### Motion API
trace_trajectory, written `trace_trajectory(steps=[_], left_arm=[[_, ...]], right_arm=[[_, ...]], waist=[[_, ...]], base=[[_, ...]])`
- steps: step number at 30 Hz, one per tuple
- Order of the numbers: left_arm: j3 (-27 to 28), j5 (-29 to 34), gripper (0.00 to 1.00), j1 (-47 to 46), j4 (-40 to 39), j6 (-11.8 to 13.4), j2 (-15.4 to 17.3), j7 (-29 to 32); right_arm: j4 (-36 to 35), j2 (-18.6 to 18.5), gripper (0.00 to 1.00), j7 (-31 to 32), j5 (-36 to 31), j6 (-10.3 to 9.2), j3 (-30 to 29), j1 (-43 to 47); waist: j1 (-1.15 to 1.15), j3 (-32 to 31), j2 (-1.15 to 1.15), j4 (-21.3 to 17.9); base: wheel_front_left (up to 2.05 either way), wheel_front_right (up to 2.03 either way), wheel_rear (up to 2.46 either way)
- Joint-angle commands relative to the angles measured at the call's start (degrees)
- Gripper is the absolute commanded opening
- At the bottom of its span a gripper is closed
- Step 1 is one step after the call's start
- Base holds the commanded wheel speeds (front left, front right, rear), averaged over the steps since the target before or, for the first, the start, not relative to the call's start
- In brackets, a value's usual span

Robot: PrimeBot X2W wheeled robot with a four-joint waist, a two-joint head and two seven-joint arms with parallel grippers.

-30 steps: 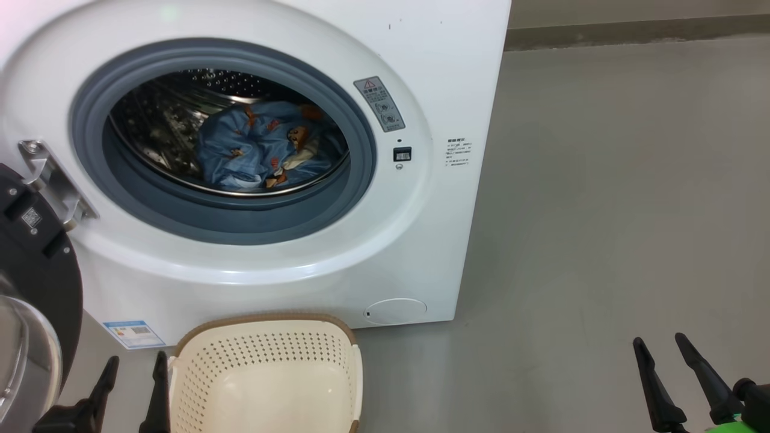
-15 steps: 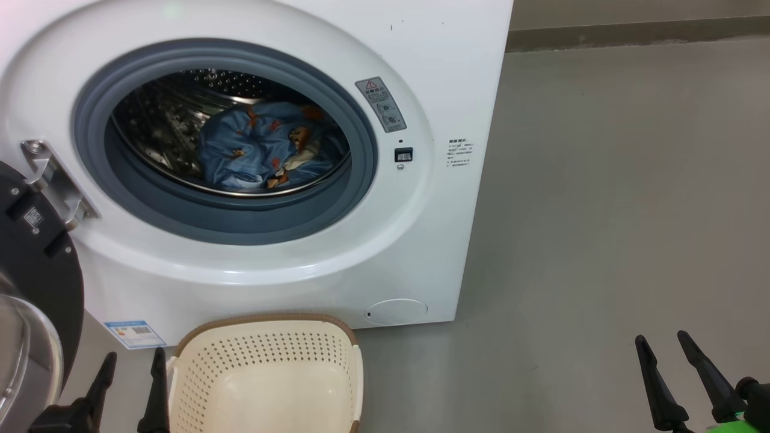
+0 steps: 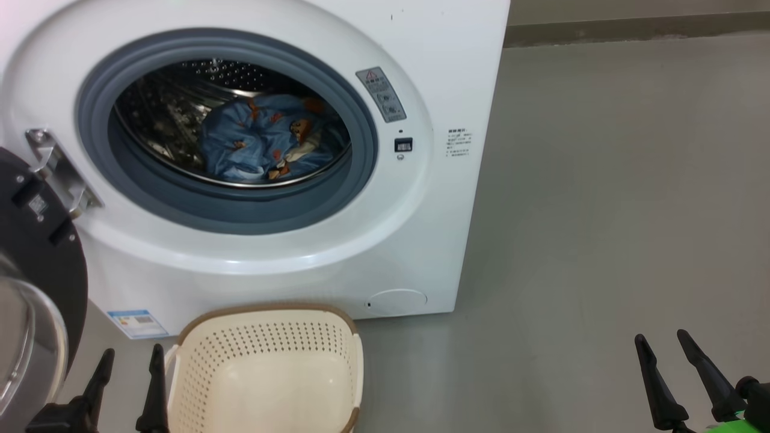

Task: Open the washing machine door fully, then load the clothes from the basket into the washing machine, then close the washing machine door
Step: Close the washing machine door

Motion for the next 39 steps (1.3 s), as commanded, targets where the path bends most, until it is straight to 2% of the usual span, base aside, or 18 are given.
trace_trajectory(steps=[1, 9, 17, 20, 28, 39], left_arm=[[2.1, 0.3, 1.00, -0.7, -1.6, -0.1, 0.8, -0.4], [2.2, 0.0, 1.00, -0.2, -2.2, -0.1, 1.1, -0.4], [1.7, -0.1, 1.00, -0.1, -2.7, -0.1, 0.9, -0.4], [1.7, 0.1, 1.00, -0.6, -2.7, -0.1, 0.6, -0.4], [3.8, -0.9, 1.00, -0.5, -2.1, -0.1, -1.1, -0.4], [5.8, -1.6, 1.00, 1.2, -2.1, -0.1, -2.6, -0.4]], right_arm=[[-1.5, -1.4, 1.00, -0.3, 0.0, 0.09, 1.0, -0.4], [-1.5, -1.4, 1.00, -0.3, 0.0, 0.09, 0.7, -0.5], [-1.7, -1.3, 1.00, -0.3, -0.1, 0.09, 0.5, -0.3], [-2.3, -1.3, 1.00, -0.3, -0.1, 0.09, 0.4, -0.4], [-2.7, -1.7, 1.00, -0.3, -0.3, 0.09, 3.0, -2.1], [-0.9, -2.4, 1.00, -0.3, 0.3, 0.09, 9.4, -6.3]], waist=[[0.00, 0.0, 0.00, 0.0], [0.00, 0.2, 0.00, 0.2], [0.00, 0.2, 0.00, 0.5], [0.00, 0.6, 0.00, 1.8], [0.00, 1.1, 0.00, 7.9], [0.00, 0.9, 0.00, 20.2]], base=[[-1.50, 1.50, 0.00], [-1.03, 1.03, 0.00], [-0.10, 0.10, 0.00], [0.00, 0.00, 0.00], [0.00, 0.00, 0.00], [0.00, 0.00, 0.00]])
